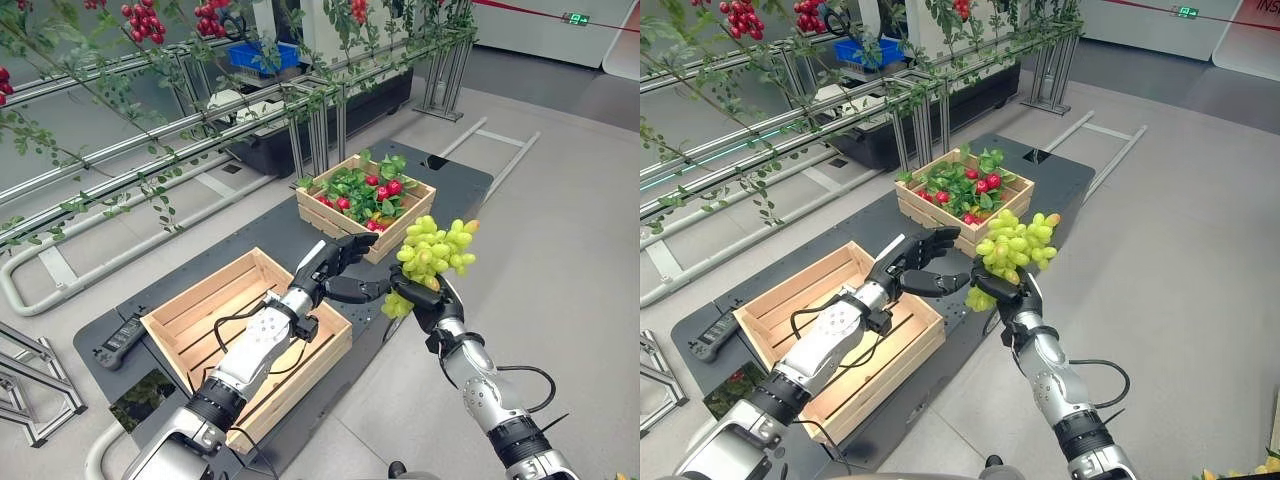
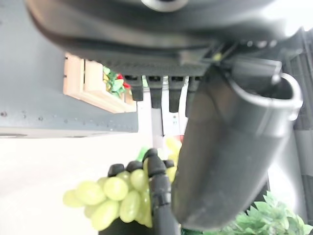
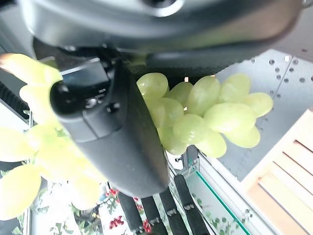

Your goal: Pick up the fruits from the basket on one side to the basket on the other side

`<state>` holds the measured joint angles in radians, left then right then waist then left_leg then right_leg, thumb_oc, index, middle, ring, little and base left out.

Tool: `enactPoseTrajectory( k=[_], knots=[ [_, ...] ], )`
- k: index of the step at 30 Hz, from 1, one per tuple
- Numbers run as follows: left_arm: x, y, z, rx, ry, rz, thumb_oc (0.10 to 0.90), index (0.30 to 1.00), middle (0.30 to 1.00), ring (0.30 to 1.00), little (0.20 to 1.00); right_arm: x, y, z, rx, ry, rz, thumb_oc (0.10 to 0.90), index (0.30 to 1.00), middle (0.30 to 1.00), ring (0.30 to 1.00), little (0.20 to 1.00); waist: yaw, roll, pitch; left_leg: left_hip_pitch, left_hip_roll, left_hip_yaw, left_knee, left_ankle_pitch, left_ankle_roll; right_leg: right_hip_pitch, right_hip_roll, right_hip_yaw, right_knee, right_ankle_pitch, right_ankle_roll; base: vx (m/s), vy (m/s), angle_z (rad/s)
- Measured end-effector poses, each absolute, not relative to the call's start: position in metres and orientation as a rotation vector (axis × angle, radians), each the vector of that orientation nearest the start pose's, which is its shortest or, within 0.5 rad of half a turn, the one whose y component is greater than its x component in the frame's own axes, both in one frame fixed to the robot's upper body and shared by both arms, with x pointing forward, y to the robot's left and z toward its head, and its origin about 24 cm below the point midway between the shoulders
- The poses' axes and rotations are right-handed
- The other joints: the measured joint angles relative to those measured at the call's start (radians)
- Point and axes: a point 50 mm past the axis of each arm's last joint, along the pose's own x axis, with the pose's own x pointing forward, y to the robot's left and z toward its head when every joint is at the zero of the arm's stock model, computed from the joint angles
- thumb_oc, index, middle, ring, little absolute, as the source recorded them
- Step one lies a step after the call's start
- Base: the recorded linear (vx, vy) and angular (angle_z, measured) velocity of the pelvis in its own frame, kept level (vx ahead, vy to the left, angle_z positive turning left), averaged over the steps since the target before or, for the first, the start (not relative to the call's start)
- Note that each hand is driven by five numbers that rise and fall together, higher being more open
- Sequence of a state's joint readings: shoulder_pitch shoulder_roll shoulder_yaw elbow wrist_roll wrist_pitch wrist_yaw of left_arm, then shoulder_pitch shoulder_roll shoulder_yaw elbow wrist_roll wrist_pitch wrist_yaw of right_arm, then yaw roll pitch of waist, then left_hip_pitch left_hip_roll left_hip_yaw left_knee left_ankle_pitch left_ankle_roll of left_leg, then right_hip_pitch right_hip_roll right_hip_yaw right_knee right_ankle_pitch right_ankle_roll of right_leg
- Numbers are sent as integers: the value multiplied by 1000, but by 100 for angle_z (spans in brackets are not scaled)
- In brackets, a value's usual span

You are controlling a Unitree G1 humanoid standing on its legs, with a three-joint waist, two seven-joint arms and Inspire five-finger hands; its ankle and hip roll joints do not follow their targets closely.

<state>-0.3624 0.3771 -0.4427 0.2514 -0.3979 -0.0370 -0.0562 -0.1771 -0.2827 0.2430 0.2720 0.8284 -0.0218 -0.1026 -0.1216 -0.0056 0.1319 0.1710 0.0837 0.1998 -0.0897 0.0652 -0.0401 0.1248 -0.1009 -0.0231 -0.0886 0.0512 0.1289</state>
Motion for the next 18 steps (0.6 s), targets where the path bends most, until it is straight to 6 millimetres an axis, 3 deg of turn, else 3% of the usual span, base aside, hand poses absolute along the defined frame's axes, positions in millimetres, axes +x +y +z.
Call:
enactPoseTrajectory(
  k=[10, 18],
  knots=[
    [297, 115, 47, 41, 58, -431, 800, 900, 900, 900, 900, 264, -169, 1, 491, 257, -13, 400, 300, 300, 300, 300, -28, 3, -2, 0, 2, 25, -6, -3, 0, -14, 4, 21, 0, 4, 1, 9, -38, -7],
    [284, 124, 16, -21, 180, -369, 800, 900, 900, 900, 900, 253, -178, -8, 499, 274, -60, 400, 300, 300, 300, 300, -39, 6, -4, 6, 0, 50, 1, -10, -7, -38, 17, 71, 2, 11, -1, -31, -20, -17]
  ],
)
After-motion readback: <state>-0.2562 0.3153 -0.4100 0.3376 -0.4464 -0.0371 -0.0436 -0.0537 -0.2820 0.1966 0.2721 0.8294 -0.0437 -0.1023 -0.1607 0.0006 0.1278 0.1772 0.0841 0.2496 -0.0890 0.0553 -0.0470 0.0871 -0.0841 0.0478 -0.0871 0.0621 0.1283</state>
